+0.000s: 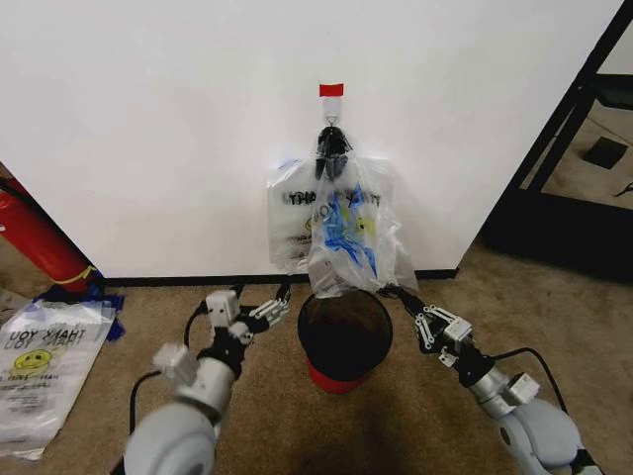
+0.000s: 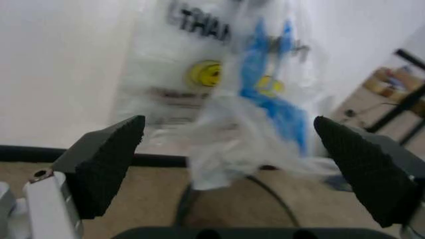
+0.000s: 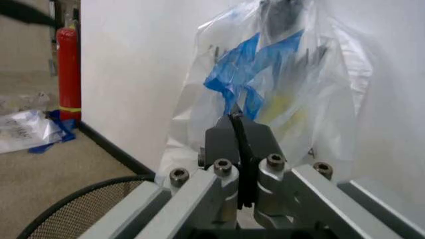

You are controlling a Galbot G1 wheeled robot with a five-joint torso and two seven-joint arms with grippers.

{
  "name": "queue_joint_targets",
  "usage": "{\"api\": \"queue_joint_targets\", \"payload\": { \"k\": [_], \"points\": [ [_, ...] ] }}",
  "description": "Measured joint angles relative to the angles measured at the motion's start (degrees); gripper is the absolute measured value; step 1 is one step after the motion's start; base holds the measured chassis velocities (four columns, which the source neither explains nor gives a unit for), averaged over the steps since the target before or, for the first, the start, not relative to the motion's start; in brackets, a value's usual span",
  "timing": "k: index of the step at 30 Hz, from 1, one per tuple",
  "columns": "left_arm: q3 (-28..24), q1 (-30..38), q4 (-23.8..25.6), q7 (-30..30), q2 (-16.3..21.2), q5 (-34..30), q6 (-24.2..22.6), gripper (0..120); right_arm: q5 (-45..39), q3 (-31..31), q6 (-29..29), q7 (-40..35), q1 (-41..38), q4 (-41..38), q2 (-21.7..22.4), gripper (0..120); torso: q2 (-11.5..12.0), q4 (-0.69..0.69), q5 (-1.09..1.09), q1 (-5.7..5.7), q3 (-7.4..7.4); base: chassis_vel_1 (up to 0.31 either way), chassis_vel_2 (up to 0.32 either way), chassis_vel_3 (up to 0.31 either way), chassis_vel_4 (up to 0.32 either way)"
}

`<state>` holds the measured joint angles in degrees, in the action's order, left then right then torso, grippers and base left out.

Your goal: Pick up the garbage bag from the wall and place it over the trash bin.

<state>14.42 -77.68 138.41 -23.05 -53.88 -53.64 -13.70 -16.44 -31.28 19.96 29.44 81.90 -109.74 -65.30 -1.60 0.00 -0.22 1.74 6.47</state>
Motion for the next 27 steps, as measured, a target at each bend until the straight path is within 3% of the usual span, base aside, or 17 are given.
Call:
{"api": "queue_joint_targets", "payload": {
  "k": [2, 4, 8, 17, 20, 27],
  "points": [
    [-0.25, 1.9, 1.07, 0.44, 1.38, -7.09, -0.29, 99, 0.33, 0.48, -0.16, -0.01, -0.1, 0.41, 0.09, 0, 0.0, -0.08, -0.01, 0.0, 0.0, 0.0, 0.0, 0.0, 0.0],
    [-0.31, 2.54, 1.16, 1.03, 1.31, -10.2, -0.08, 99, 0.47, 1.04, -0.35, -0.01, -0.4, 0.68, 0.26, 0, 0.0, -0.08, 0.0, 0.0, 0.0, 0.0, 0.0, 0.0, 0.0],
    [-2.52, 6.23, -1.56, 1.44, -1.74, -19.04, 0.04, 98, 0.78, 1.71, -0.75, -0.02, -0.49, 0.69, 0.54, 0, 0.0, -0.03, -0.01, 0.0, 0.0, 0.0, 0.0, 0.0, 0.0],
    [-8.83, 16.99, -11.67, -1.08, -8.39, -26.29, -1.17, 92, 0.87, 0.44, -0.77, 0.09, 0.89, -0.21, 1.22, 0, 0.0, -0.07, 0.0, 0.0, 0.0, 0.0, 0.0, 0.0, 0.0],
    [-9.52, 20.89, -16.1, -2.07, -10.88, -29.04, -1.37, 79, 0.71, 0.0, -0.87, 0.11, 1.31, -0.65, 1.33, 0, 0.0, -0.07, 0.01, 0.0, 0.0, 0.0, 0.0, 0.0, 0.0],
    [-9.33, 23.26, -20.6, -3.37, -14.03, -32.88, -1.72, 83, 0.71, -0.47, -0.88, 0.27, 1.72, -0.75, 1.31, 0, 0.0, -0.05, 0.0, 0.0, 0.0, 0.0, 0.0, 0.0, 0.0]
  ]
}}
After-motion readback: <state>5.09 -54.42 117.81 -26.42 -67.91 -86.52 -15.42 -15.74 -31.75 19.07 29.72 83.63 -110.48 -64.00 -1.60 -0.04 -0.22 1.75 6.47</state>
